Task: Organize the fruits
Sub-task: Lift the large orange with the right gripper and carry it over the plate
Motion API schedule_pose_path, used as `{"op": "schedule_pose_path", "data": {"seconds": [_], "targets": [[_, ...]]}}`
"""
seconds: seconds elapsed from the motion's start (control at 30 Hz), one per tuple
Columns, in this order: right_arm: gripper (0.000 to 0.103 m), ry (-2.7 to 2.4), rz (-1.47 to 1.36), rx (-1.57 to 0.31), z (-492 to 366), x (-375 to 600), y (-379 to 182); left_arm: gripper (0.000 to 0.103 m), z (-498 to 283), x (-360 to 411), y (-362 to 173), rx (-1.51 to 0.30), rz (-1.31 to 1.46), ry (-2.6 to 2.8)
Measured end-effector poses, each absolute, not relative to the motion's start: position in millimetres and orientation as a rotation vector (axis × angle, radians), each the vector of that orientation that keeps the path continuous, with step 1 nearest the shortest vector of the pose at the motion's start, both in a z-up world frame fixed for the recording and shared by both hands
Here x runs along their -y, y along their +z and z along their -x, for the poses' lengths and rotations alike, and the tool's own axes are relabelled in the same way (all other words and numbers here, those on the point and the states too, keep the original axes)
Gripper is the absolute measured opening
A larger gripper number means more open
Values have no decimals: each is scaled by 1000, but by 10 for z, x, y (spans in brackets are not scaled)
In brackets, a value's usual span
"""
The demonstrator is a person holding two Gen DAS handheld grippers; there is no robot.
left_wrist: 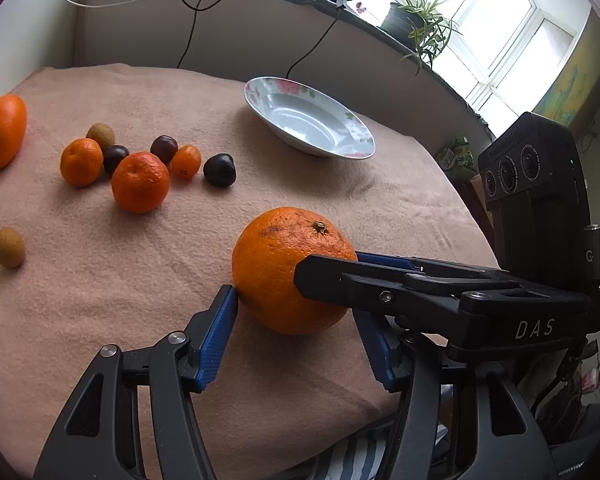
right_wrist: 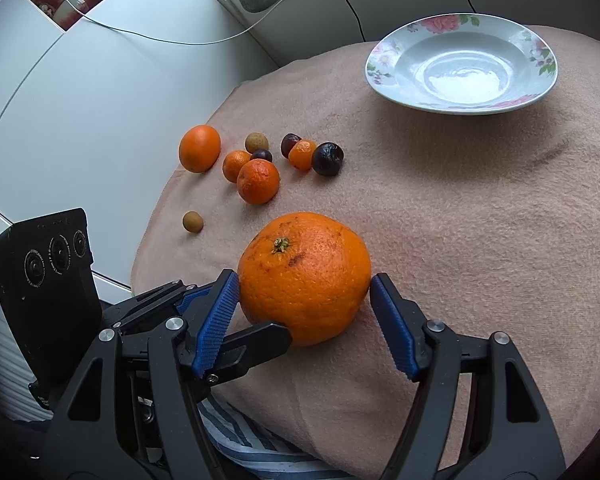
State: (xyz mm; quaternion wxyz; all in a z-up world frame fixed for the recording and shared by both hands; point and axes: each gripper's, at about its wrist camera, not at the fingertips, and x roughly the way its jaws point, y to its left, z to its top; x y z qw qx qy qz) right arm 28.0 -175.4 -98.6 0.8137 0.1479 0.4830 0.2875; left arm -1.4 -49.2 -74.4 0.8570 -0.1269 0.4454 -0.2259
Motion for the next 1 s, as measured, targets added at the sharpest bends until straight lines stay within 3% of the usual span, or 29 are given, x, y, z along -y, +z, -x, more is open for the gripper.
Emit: {"op": "schedule_pose_path", "data": {"seconds": [1.0], "targets": [[68, 515, -296, -922, -535, 2060, -592, 59, -466, 824, -499, -872, 199, -538]]}}
